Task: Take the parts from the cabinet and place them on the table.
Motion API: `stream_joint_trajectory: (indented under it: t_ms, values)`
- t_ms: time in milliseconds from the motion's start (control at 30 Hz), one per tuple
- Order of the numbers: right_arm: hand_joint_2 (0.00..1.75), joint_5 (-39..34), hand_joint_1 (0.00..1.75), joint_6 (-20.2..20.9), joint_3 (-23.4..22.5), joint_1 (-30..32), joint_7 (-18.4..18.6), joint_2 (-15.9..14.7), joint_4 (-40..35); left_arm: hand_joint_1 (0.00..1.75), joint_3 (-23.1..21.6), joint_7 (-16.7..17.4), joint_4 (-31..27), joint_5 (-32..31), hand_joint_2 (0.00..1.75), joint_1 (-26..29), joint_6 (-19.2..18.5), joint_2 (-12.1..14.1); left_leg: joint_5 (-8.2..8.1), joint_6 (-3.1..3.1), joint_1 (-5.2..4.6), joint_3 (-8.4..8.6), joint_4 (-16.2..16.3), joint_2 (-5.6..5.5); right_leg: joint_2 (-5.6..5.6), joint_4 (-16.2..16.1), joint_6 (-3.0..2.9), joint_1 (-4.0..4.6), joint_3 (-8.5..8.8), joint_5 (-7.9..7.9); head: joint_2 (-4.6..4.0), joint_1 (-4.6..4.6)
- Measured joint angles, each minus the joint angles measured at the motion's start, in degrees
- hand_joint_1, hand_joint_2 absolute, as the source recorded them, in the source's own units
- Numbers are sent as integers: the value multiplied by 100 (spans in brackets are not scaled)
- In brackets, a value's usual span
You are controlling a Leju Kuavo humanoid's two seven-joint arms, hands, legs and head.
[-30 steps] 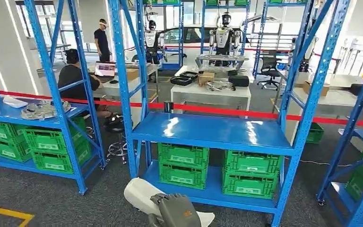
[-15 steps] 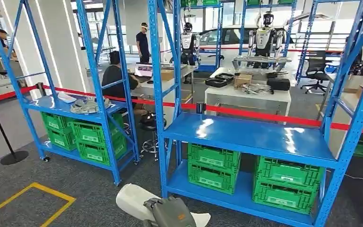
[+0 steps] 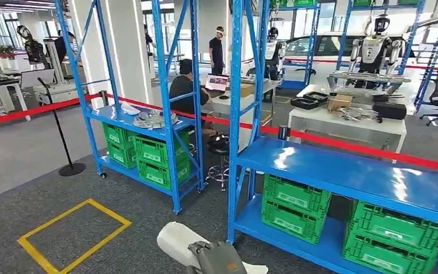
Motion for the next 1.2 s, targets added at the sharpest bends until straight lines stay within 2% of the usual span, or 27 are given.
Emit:
stream_joint_trajectory:
  t_ms: [33,67,133,167,200,267,300,333,433,467,500,533,567,633,667,700,767,800,833,867,967,1000,1033,1067,1133,1167,1200]
  values:
    - [175,0,175,-16,-2,-6,-47,-2,-9,0,0,17,0,15,175,-10,0,13,19,36,9,-20,0,-40,286,238,18,-9,-99,-194,0,0]
    - [175,-2,175,-15,-9,1,-64,-13,-9,0,0,17,-2,28,175,-25,0,33,37,63,11,-40,0,-88,448,676,34,-22,-283,-442,0,20]
    - [175,-7,175,17,-13,59,-68,-33,-9,0,0,-2,-2,72,175,-36,-2,52,59,77,7,-85,9,-242,544,1549,48,-29,-683,-789,0,28]
    - [175,-9,175,31,-13,87,-68,-35,-9,0,0,-29,0,92,175,-23,-2,63,67,69,7,-104,24,-331,550,1702,48,-31,-760,-777,0,26]
    - [175,-9,175,35,-13,97,-70,-35,-9,0,0,-64,2,112,175,0,-2,70,73,60,9,-118,39,-418,559,1537,40,-39,-682,-632,0,35]
    - [175,-9,175,44,-13,94,-75,-35,-9,0,2,-103,4,140,175,25,-2,74,79,42,18,-131,76,-593,653,621,19,-69,-207,-148,0,39]
    - [175,-11,175,46,-13,94,-81,-35,-9,0,2,-116,4,144,175,25,-2,79,75,15,24,-146,100,-669,845,140,10,-94,34,7,0,39]
    - [175,-18,175,50,-11,97,-86,-35,-9,0,2,-127,2,144,175,15,-2,92,81,-41,8,-196,131,-740,1146,17,26,-117,71,-107,0,35]
    - [175,-18,175,59,-13,99,-86,-31,-9,0,2,-129,7,146,175,54,-2,118,156,-189,62,-251,61,-924,934,14,-72,-48,52,-52,0,33]
    - [175,-18,175,59,-13,92,-86,-9,-9,0,2,-129,9,148,175,65,-4,137,175,-235,60,-295,45,-986,864,-36,-126,-77,90,-16,0,33]
    - [175,-18,175,59,-13,85,-86,4,-9,0,2,-129,13,149,175,73,-4,157,146,-229,58,-303,109,-762,765,-81,-174,-93,110,15,0,24]
    - [175,-18,175,57,-13,82,-99,15,-11,0,2,-129,13,146,175,61,-4,153,-5,-246,16,-402,302,-406,705,-102,-213,-84,116,26,0,-7]
    - [175,-18,175,59,-15,75,-99,13,-11,0,2,-131,13,149,175,38,-7,153,-230,-269,20,-583,686,-248,615,-101,-234,-65,112,27,0,-7]
    - [175,-15,175,65,-17,110,-99,9,-9,0,2,-140,13,146,175,25,-18,153,-633,-303,33,-987,1594,-152,424,-97,-253,-38,103,14,0,-9]
    - [175,-18,175,65,-15,135,-99,11,-9,0,2,-140,13,149,175,30,-26,155,-669,-313,33,-1073,1809,-142,343,-96,-259,-31,104,9,0,-13]
    - [175,-13,175,65,-15,154,-94,11,-11,0,2,-138,13,149,175,44,-28,157,-576,-314,33,-1015,1735,-136,262,-94,-258,-27,106,5,0,-13]
    - [175,4,175,65,-15,164,-62,33,-15,0,2,-138,13,157,175,53,-26,175,-173,-289,29,-572,945,-67,121,-84,-248,-21,109,-10,0,-15]
    - [175,26,175,65,-15,164,-49,61,-22,0,2,-142,13,162,175,49,-26,188,35,-260,17,-247,375,111,62,-75,-234,-17,120,-25,0,-15]
    - [175,50,175,72,-15,170,-44,77,-39,0,2,-144,13,164,175,33,-26,188,-30,-206,-53,-110,66,421,4,-67,-202,19,123,-47,0,-20]
    - [175,65,175,87,-17,170,-37,77,-52,0,2,-144,13,179,175,30,-26,188,30,-159,-55,-78,44,350,-41,-61,-175,34,124,-55,0,-9]
    - [175,105,175,125,-15,196,-35,127,-66,0,2,-144,17,212,175,65,-26,203,51,-94,-69,-139,53,148,-210,-90,-108,32,154,-51,0,-7]
    - [175,109,175,135,-17,196,-35,151,-77,0,4,-144,20,214,175,77,-28,203,94,-44,5,-103,7,85,-120,-56,-49,18,122,-102,0,0]
    - [175,122,175,140,-15,195,-53,160,-85,0,7,-153,20,221,175,76,-28,197,101,-12,6,-110,0,26,226,101,-28,-4,75,-215,0,-2]
    - [175,133,175,144,-17,198,-60,157,-94,0,11,-175,20,225,175,62,-35,201,114,23,8,-118,0,-42,442,496,-22,-15,-95,-441,0,13]
    - [175,142,175,166,-37,255,-46,138,-94,0,11,-184,20,229,175,46,-44,203,121,36,7,-143,6,-211,553,1455,-9,-28,-569,-838,0,26]
    - [175,142,175,170,-37,279,-51,136,-94,0,11,-188,20,229,175,53,-46,203,123,33,5,-157,16,-293,558,1741,-5,-27,-732,-886,0,26]
    - [175,149,175,175,-37,296,-53,136,-94,0,13,-190,22,229,175,68,-55,203,125,31,6,-163,28,-376,564,1752,-9,-31,-759,-807,0,28]
